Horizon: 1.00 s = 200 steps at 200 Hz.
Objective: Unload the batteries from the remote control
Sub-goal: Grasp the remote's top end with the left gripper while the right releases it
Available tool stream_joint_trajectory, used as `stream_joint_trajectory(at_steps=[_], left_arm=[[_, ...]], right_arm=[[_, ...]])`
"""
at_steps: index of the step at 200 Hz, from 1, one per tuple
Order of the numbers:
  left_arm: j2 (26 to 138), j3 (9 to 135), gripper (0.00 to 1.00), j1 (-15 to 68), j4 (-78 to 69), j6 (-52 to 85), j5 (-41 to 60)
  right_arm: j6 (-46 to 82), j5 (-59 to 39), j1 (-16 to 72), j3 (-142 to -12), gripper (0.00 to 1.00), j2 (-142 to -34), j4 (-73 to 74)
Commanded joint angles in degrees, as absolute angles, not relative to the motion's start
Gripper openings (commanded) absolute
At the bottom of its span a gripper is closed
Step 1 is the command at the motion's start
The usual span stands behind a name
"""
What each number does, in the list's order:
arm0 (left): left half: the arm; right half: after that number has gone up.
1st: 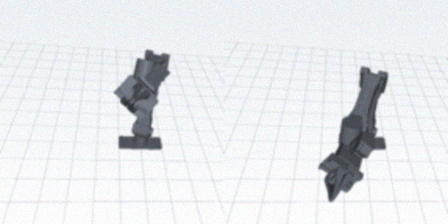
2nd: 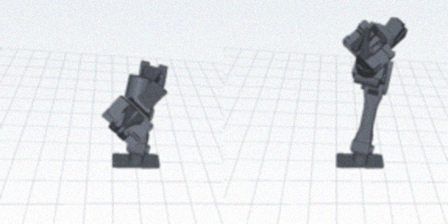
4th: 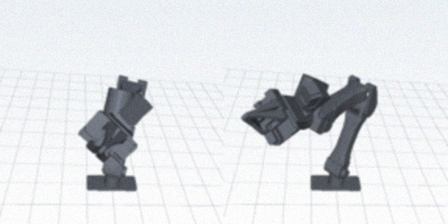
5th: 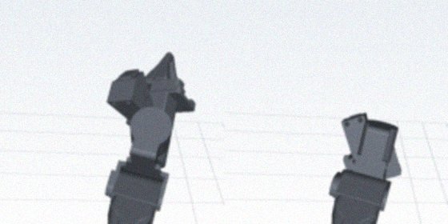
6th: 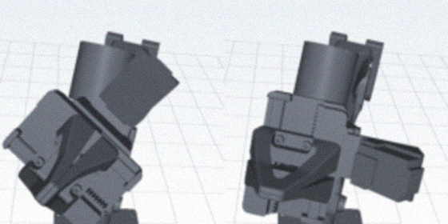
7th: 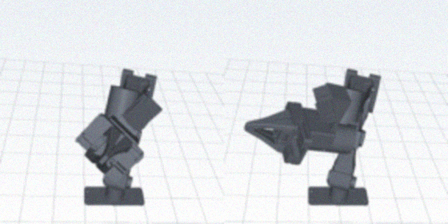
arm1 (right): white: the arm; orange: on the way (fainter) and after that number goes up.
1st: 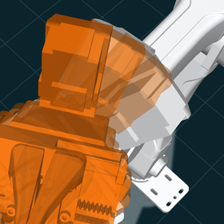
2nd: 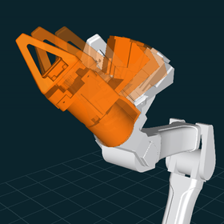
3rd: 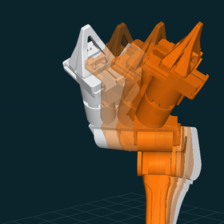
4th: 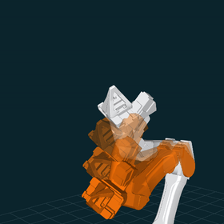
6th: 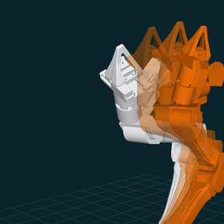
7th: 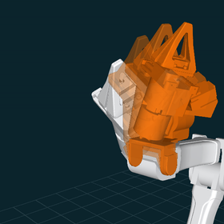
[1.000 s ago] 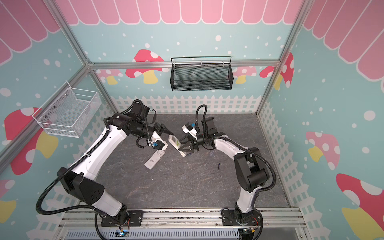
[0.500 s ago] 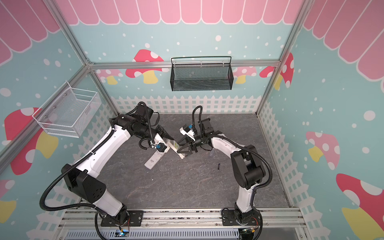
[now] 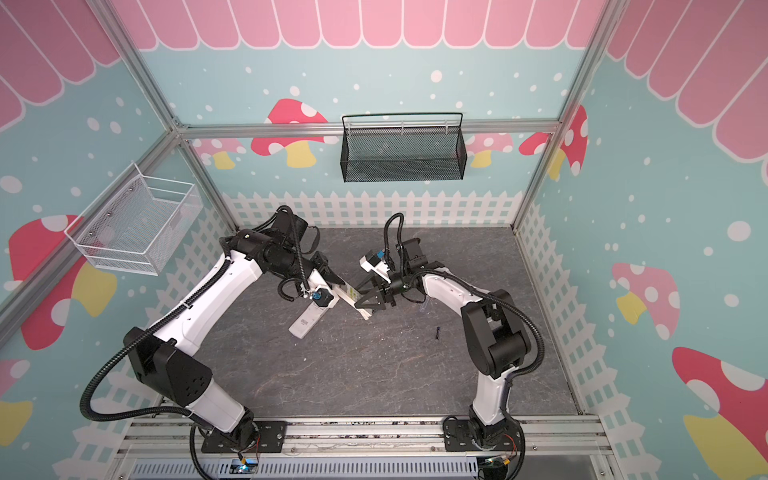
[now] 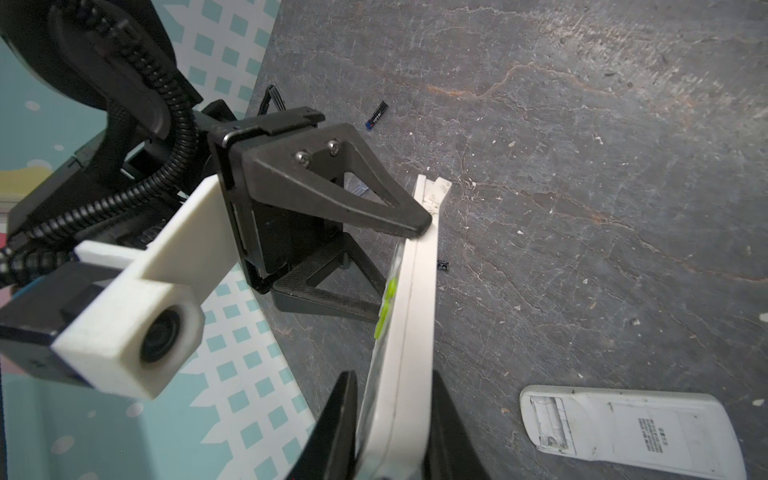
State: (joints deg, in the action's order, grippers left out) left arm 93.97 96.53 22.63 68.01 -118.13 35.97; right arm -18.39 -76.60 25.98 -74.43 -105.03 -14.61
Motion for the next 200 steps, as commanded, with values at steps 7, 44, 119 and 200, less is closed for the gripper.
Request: stream_joint_trajectory(at_steps=[7,44,119,200], left_arm=[[94.1,96.0,0.15,22.9,69.6,-131.9,34.7],[94.1,95.8,0.10,22.9,69.6,-132.1,35.1],[93.4,94.8,0.09,22.9,70.2,-131.6,32.9],[91.6,94.8,0.00,24.0,71.9,-120.5,27.5]], right_arm=[[-21.7,-77.6,26.6,-75.7,0.28,-105.2,-13.4],[-21.9,-76.7,26.7,-75.5,0.34,-104.8,-13.4],[-24.1,-68.6,26.5,-72.7,0.69,-98.5,-13.6],[-20.0,-48.6,26.4,-53.1,0.80,-76.8,7.2]])
